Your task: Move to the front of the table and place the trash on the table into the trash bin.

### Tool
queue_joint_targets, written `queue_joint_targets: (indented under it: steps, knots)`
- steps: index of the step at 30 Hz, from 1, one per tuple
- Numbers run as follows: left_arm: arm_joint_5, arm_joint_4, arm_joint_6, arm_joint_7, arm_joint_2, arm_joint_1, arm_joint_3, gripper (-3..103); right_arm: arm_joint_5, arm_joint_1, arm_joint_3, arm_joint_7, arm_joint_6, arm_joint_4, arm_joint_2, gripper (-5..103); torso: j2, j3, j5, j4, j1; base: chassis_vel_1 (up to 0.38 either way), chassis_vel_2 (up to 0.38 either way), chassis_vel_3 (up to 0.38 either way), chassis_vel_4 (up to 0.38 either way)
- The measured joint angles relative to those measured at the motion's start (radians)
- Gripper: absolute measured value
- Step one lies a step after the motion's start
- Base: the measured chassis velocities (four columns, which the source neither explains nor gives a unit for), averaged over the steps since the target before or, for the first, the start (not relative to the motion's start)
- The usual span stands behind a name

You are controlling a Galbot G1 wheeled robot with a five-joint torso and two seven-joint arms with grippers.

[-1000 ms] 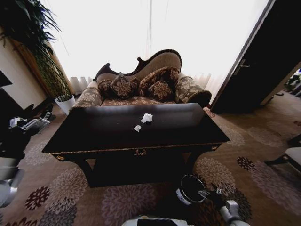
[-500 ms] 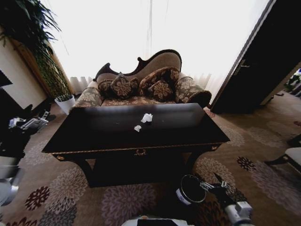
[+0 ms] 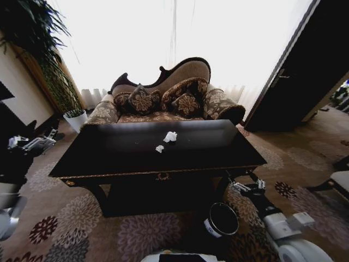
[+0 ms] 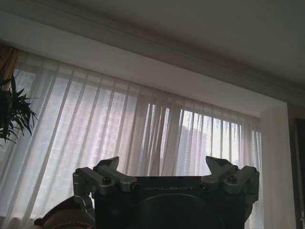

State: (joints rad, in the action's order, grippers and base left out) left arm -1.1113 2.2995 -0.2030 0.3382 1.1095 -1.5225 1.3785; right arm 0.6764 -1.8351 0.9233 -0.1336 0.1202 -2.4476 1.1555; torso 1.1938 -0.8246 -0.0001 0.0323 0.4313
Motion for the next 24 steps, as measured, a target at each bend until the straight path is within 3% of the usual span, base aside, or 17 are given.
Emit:
queue_joint_targets:
  steps: [5, 13, 17, 24]
  knots:
    - [0.025, 0.031, 0.0, 0.0, 0.022, -0.018, -0.009, 100, 0.043, 0.131, -0.05, 0.034, 0.084, -0.026, -0.041, 100, 0.0, 0.0, 0.0002, 0.0, 0.0, 0.0, 0.0, 0.0, 0.0]
    - [0.067, 0.057, -0.001, 0.003, 0.055, -0.038, -0.023, 100, 0.108, 0.331, -0.105, 0.065, 0.127, 0.049, -0.157, 100, 0.0, 0.0, 0.0003, 0.0, 0.0, 0.0, 0.0, 0.0, 0.0]
    - [0.098, 0.065, -0.001, 0.006, 0.078, -0.051, -0.032, 100, 0.22, 0.54, -0.183, 0.125, 0.181, 0.146, -0.243, 100, 0.0, 0.0, 0.0001, -0.0001, 0.0, 0.0, 0.0, 0.0, 0.0]
    - [0.116, 0.062, -0.002, 0.008, 0.084, -0.06, -0.037, 100, 0.272, 0.752, -0.339, 0.165, 0.188, 0.272, -0.303, 100, 0.0, 0.0, 0.0002, 0.0, 0.0, 0.0, 0.0, 0.0, 0.0]
